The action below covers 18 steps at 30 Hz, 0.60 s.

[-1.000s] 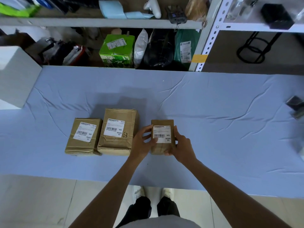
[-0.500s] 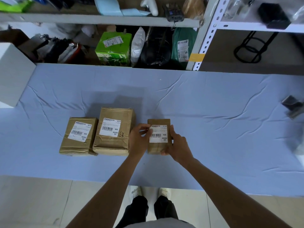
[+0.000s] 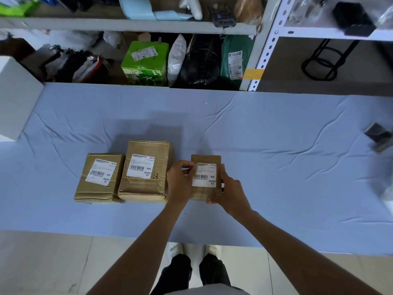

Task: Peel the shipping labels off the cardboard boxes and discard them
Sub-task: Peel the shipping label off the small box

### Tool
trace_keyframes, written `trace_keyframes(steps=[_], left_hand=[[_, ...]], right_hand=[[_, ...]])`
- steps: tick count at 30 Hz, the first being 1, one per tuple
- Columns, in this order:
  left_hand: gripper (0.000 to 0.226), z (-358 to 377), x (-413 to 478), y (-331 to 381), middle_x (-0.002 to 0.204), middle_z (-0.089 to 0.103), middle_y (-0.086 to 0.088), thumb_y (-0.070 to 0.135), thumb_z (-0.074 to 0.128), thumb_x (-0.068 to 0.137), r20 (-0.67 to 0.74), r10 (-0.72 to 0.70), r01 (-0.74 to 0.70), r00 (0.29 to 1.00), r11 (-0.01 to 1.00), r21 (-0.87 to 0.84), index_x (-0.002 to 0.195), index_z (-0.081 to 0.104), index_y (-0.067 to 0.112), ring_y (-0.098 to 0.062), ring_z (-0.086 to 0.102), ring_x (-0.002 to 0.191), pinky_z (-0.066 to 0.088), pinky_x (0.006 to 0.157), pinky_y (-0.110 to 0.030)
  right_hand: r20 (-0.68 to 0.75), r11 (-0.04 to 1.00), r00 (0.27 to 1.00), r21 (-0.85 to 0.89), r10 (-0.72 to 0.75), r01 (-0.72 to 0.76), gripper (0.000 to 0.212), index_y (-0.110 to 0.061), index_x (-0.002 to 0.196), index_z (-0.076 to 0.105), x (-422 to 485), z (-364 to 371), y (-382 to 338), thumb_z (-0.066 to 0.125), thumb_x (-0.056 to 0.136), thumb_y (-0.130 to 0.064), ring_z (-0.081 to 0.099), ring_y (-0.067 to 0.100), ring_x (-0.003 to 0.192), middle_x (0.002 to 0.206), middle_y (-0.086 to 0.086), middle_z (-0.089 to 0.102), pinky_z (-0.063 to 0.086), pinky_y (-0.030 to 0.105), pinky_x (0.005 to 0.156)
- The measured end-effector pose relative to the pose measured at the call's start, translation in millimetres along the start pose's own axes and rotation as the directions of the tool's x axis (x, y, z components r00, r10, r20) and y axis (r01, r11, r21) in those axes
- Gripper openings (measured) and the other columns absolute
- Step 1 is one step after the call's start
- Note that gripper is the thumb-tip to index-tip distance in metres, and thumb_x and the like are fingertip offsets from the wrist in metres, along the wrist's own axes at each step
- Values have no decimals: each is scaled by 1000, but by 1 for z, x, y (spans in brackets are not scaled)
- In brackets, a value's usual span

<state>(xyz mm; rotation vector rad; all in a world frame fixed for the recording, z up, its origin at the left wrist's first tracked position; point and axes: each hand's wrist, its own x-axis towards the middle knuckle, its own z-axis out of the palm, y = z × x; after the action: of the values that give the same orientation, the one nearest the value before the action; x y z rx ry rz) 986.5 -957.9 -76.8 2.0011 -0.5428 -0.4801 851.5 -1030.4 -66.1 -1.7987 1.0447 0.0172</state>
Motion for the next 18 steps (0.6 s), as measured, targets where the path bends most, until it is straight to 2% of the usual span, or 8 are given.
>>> trace_keyframes(steps=[3, 9, 13, 18], left_hand=[[3, -1, 0, 1, 86, 67, -1, 12, 65, 85, -22, 11, -11, 1000, 1000, 13, 88, 66, 10, -4, 60, 76, 44, 63, -3], [4, -3, -2, 3, 90, 65, -7, 11, 60, 88, -19, 17, -16, 1000, 998, 59, 87, 64, 9, -8, 58, 76, 43, 62, -1], [6, -1, -1, 3, 90, 64, -7, 14, 59, 90, -1, 13, -12, 1000, 995, 100, 88, 62, 9, -13, 60, 80, 43, 60, 0], [7, -2, -2, 3, 91, 63, -6, 14, 59, 90, 22, 27, -30, 999, 990, 137, 83, 59, 16, -16, 61, 84, 45, 64, -14]], right_hand=[[2, 1000, 1000, -8, -4, 4, 117, -30, 152, 1, -1, 0, -1, 78, 68, -4, 66, 20, 91, 108, 0, 66, 57, 36, 84], [20, 1000, 1000, 6, -7, 7, 117, -39, 150, -3, 2, -2, 2, 75, 71, -3, 66, 21, 91, 110, 0, 64, 58, 40, 81], [21, 999, 1000, -50, -21, 22, 117, -33, 151, -5, -1, -6, 0, 75, 72, -4, 65, 19, 94, 111, 1, 65, 56, 34, 86], [46, 996, 999, -87, -15, 19, 119, -34, 150, -9, 1, -7, 1, 76, 71, -5, 65, 20, 95, 111, 2, 65, 55, 37, 87]])
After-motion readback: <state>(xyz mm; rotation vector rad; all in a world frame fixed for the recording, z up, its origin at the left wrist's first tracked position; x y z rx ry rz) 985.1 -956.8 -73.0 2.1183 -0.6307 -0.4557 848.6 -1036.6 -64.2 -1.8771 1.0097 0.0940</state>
